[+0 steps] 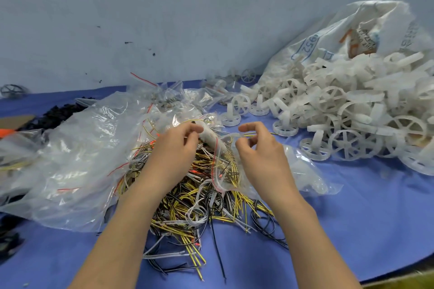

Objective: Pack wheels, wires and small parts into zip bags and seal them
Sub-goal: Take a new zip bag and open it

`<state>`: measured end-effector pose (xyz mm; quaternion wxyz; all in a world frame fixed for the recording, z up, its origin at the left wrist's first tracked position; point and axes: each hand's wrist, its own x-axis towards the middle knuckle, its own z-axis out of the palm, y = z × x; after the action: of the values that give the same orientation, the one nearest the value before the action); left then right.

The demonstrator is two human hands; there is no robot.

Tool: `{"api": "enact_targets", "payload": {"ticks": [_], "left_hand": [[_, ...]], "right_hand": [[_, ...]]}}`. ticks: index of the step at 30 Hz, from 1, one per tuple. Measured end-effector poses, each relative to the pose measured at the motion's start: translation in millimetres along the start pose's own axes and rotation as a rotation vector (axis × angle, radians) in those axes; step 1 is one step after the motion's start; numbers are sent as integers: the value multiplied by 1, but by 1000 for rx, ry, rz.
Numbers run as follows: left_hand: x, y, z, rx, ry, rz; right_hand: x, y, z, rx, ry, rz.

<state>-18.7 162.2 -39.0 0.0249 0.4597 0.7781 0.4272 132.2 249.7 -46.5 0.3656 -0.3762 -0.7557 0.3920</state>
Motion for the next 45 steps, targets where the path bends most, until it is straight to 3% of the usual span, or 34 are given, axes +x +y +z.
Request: {"api": "enact_targets", "payload": {"ticks": [4,8,12,17,22,30,33,37,45], "left_hand": [[8,-6,14,272,-21,79],[15,-14,26,583,-136,-54],[17,-16,32,629,-90,-117],[16,-18,29,563,-8,-69],[17,-20,16,339,95,-72],[4,-11,-17,-238,327,-57],[0,-13,-29,-560,401,-159],[0,-6,-35,-995,162,-382],[-3,12,-22,-987,-200,-421]], "right_hand": [[1,0,-3,33,-14,-19],[5,0,-7,61,-35,-46],[4,8,-8,139,-58,-54],[12,16,-8,171,-63,-27],[16,18,-6,173,-71,-43],[16,19,-5,165,-78,-81],[16,18,-4,162,-84,-91],[14,17,-4,178,-80,-90],[8,11,-7,211,-59,-61]]}}
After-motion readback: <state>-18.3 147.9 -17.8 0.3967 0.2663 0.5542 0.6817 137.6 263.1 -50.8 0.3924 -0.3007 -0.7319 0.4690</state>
